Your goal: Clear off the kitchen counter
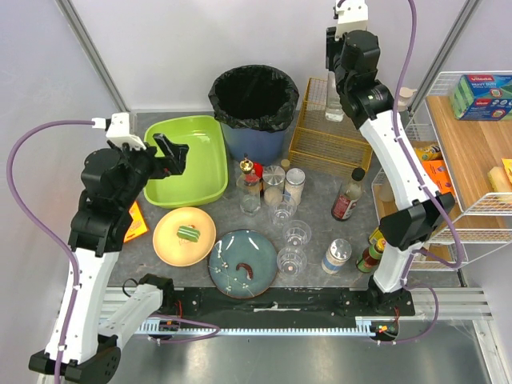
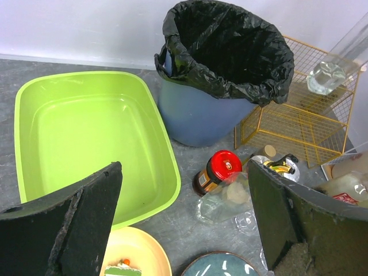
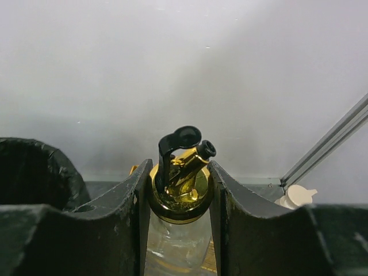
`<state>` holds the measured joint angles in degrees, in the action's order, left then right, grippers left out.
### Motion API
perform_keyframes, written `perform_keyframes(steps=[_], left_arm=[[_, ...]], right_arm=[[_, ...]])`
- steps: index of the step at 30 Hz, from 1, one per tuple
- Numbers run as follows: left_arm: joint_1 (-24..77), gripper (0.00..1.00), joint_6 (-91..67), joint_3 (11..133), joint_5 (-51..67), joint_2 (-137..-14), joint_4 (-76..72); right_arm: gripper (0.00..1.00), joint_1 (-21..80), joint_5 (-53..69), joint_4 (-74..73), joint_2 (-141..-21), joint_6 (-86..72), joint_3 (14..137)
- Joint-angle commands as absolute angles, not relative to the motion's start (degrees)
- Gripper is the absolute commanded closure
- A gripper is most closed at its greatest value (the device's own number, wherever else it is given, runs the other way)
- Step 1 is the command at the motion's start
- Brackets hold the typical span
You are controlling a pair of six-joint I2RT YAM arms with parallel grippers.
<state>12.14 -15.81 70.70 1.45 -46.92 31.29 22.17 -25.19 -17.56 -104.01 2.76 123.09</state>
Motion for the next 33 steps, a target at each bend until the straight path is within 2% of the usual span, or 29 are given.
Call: perform_keyframes(steps=[1, 7, 33], left_arm=[[12.4, 0.05, -16.7, 72.9, 0.2, -48.1, 28.7], [12.4, 0.05, -15.9, 73.1, -1.8, -48.6, 28.3], [12.3, 0.05, -12.1, 72.8, -3.2, -54.1, 22.6]], right_arm=[[1.0, 20.9, -22.6, -1.1, -105.1, 2.3, 127.3], [1.0, 19.2, -21.6, 1.5, -108.4, 1.2, 130.6], [1.0, 18.3, -21.6, 19.4, -117.2, 0.4, 131.5]])
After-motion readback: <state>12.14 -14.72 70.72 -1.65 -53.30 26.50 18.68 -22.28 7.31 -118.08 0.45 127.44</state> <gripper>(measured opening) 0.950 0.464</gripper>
